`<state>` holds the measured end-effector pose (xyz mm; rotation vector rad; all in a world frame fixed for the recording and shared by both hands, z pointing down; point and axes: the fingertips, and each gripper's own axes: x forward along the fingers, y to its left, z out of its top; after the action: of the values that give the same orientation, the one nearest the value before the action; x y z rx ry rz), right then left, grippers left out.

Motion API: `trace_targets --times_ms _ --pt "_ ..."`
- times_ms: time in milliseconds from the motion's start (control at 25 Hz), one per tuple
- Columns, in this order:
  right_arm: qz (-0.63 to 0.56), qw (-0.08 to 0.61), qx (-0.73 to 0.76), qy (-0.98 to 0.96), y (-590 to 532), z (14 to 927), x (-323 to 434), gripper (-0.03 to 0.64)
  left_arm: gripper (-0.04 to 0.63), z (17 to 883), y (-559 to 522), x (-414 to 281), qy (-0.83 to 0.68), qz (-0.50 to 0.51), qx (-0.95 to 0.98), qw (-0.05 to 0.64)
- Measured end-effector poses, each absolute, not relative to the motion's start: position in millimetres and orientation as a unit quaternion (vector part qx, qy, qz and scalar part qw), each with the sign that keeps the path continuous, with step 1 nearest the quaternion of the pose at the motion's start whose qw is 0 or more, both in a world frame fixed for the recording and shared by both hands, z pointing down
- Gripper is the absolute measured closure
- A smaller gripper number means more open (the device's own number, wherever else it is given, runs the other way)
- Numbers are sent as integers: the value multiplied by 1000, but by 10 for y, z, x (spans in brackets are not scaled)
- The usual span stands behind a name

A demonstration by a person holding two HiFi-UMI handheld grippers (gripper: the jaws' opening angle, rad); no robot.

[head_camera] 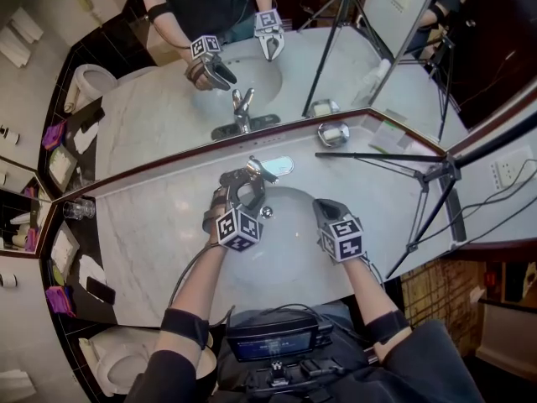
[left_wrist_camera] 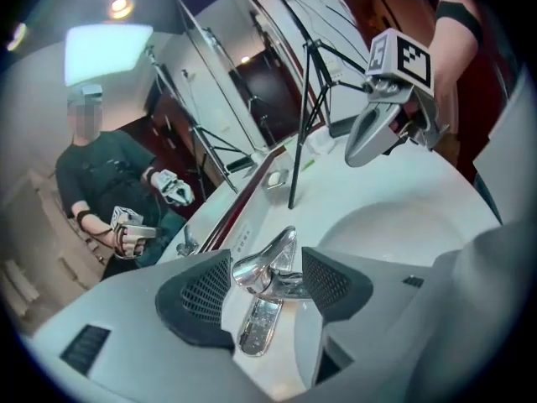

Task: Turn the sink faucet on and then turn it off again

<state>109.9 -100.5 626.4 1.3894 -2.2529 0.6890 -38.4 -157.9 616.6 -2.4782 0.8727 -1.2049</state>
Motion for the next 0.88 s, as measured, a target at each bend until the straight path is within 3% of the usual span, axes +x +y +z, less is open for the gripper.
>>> trace_targets --times_ms 520,880 --pt "256 204 516 -792 -807 6326 1262 598 327 6710 -1815 2 218 -492 -816 209" --pt "263 208 526 -781 -696 6369 1372 598 355 6779 -1925 105 231 -492 -811 215"
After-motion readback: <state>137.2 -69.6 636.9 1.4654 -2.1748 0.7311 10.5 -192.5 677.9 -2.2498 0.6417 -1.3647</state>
